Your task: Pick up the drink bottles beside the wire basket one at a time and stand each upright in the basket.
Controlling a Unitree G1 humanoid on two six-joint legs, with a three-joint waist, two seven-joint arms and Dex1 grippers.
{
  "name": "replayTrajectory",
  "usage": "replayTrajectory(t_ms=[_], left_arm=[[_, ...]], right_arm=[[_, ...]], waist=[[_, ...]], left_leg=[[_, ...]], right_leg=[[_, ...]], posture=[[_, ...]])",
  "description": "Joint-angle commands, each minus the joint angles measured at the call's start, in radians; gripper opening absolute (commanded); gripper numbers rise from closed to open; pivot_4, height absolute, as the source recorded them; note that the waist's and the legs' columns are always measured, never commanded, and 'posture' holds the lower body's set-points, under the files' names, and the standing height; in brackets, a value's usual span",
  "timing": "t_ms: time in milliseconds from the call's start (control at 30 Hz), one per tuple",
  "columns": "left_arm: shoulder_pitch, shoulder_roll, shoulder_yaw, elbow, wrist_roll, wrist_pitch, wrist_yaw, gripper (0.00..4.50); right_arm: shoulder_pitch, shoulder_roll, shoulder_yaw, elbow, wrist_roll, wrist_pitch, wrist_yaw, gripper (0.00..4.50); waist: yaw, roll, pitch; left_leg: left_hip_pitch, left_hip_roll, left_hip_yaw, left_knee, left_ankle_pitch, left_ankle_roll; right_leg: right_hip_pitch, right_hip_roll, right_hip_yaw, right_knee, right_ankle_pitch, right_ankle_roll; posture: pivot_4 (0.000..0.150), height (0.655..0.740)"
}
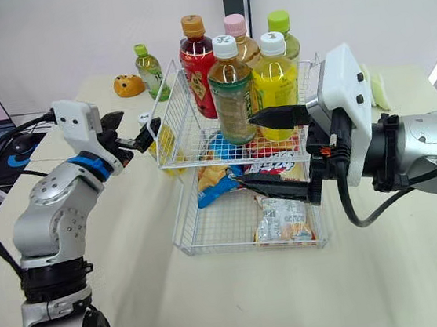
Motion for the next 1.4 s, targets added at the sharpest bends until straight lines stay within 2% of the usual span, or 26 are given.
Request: replayTrajectory(t_ms=[33, 367, 467, 700, 767, 900, 1067, 1267, 1400], left_arm=[[-0.074, -0.036, -0.009, 0.081, 0.034, -0.05, 0.031, 4.47], [-0.143, -0.076, -0.068, 0.218, 0.117, -0.116, 0.02, 4.47], [-0.139, -0.077, -0.074, 0.237, 0.132, -0.121, 0.022, 3.93], [-0.132, -0.079, -0.066, 0.251, 0.133, -0.128, 0.005, 1.8], [-0.124, -0.067, -0.057, 0.232, 0.127, -0.13, -0.006, 1.35], [-0.104, -0.033, -0.028, 0.167, 0.111, -0.11, -0.022, 1.35], [-0.143, 0.075, 0.027, 0.052, 0.039, 0.003, -0.076, 1.35], [-0.427, 0.264, 0.064, 0.128, -0.101, 0.234, -0.235, 1.35], [-0.652, 0.33, 0.047, 0.243, -0.153, 0.343, -0.319, 1.35]], right_arm=[[-0.02, -0.007, -0.018, -0.003, 0.009, -0.013, -0.013, 4.5], [-0.03, -0.007, -0.011, -0.002, 0.018, -0.01, -0.024, 4.5], [-0.026, -0.011, -0.016, -0.004, 0.023, -0.009, -0.031, 4.5], [-0.027, -0.014, -0.014, -0.003, 0.03, -0.011, -0.043, 4.5], [-0.024, -0.016, -0.016, -0.004, 0.032, -0.012, -0.044, 4.5], [-0.021, -0.021, -0.019, -0.005, 0.035, -0.012, -0.047, 4.5], [-0.012, -0.03, -0.019, -0.004, 0.025, -0.014, -0.047, 4.5], [-0.003, -0.03, 0.006, 0.015, -0.039, -0.02, -0.02, 4.5], [0.003, -0.023, 0.014, 0.026, -0.079, -0.025, 0.003, 4.5]], waist=[[0.0, 0.0, 0.0], [0.0, 0.0, 0.0], [0.0, 0.0, 0.0], [0.001, 0.0, 0.0], [0.001, 0.0, 0.0], [0.0, 0.0, 0.0], [-0.006, 0.0, 0.0], [0.003, -0.003, 0.002], [0.004, -0.003, 0.002]], left_leg=[[0.0, 0.0, 0.0, 0.0, 0.0, 0.0], [0.0, 0.0, 0.0, 0.0, 0.0, 0.0], [0.0, 0.0, 0.0, 0.0, 0.0, 0.0], [0.0, 0.0, 0.0, 0.0, 0.0, 0.0], [0.0, 0.0, 0.0, 0.0, 0.0, 0.0], [0.0, 0.0, 0.0, 0.0, 0.0, 0.0], [-0.001, 0.001, 0.0, -0.001, 0.0, 0.0], [-0.003, 0.0, 0.0, 0.0, 0.0, 0.0], [-0.004, 0.0, 0.0, -0.001, 0.0, 0.0]], right_leg=[[0.0, 0.0, 0.0, 0.0, 0.0, 0.0], [0.0, 0.0, 0.0, 0.0, 0.0, 0.0], [0.0, 0.0, 0.0, 0.0, 0.0, 0.0], [0.0, 0.0, 0.0, 0.0, 0.0, 0.0], [0.0, 0.0, 0.0, 0.0, 0.0, 0.0], [0.0, 0.0, 0.0, 0.0, 0.0, 0.0], [-0.001, 0.0, 0.0, 0.0, 0.0, 0.0], [-0.002, 0.0, -0.002, -0.002, 0.0, 0.0], [-0.002, 0.0, -0.002, -0.004, 0.0, 0.0]], posture=[[0.15, 0.7211], [0.15, 0.7211], [0.15, 0.7211], [0.15, 0.7211], [0.15, 0.7211], [0.15, 0.7211], [0.15, 0.7211], [0.15, 0.7211], [0.15, 0.7211]])
